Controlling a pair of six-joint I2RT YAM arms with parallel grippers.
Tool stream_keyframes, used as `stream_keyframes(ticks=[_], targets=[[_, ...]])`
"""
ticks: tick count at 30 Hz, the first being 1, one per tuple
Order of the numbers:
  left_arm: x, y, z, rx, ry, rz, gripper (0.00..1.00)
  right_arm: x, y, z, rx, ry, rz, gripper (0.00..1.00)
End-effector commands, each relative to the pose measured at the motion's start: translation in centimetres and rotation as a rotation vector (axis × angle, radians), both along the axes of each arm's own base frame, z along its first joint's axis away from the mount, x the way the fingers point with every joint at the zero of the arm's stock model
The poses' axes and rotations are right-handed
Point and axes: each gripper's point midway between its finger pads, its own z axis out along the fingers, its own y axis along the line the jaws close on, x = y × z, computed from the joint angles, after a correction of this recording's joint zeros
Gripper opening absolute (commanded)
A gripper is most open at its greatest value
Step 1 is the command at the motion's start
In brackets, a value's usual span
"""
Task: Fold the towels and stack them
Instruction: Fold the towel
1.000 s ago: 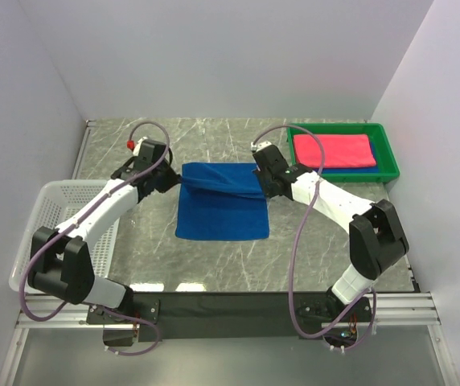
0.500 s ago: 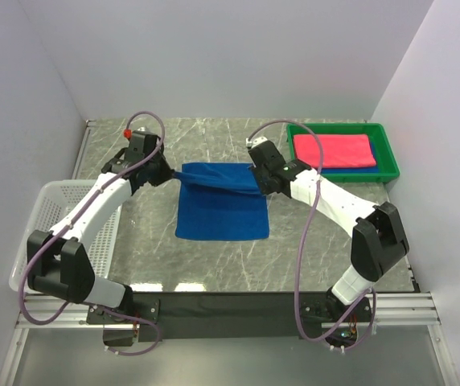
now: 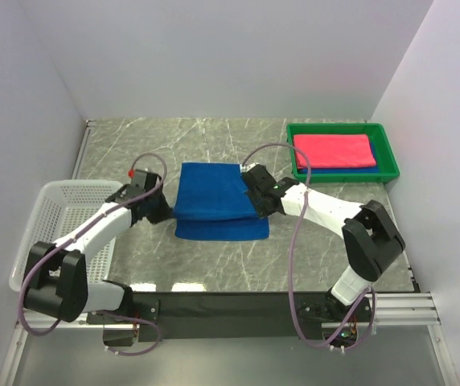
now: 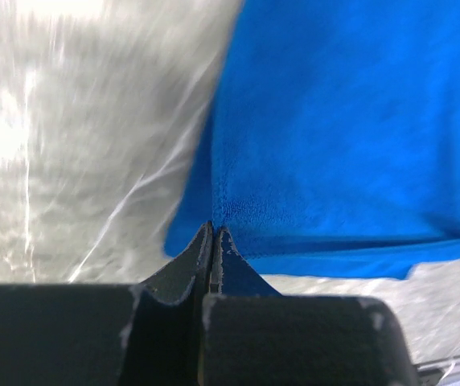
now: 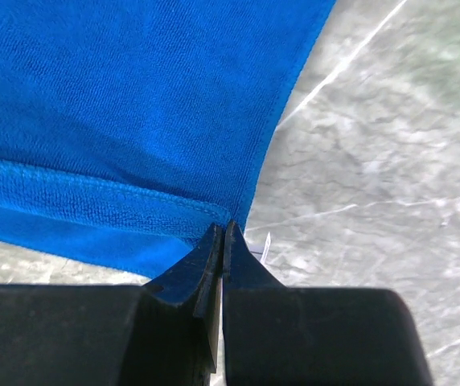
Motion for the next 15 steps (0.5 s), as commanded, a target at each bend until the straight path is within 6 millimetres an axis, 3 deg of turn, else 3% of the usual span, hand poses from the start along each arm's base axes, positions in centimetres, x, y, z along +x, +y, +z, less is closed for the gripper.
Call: stream_keyframes(ticks=[1, 4, 8, 11, 15], targets=[[-0.3, 0.0, -2.1, -0.033, -0.005, 0.028, 0.01, 0.1, -1.6, -1.6, -0.077, 0.002, -0.048, 0.0], [-1.4, -0.6, -4.2, -0.051, 0.033, 0.023, 0.01, 0.3, -2.0, -2.6, -0.112, 0.007, -0.06, 0.0], [-1.7, -0.5, -5.3, -0.038, 0.056, 0.021, 0.01, 0.8, -1.8, -2.7, -0.116, -0.001, -0.058, 0.0], [-1.6, -0.4, -5.4, -0.023, 0.062, 0.024, 0.01, 0.9, -1.7, -2.7, -0.119, -0.004, -0.054, 0.0], [-0.9, -0.2, -4.0, -0.008, 0.044, 0.029, 0.01, 1.4, -2.2, -1.4, -0.141, -0.034, -0.06, 0.0]])
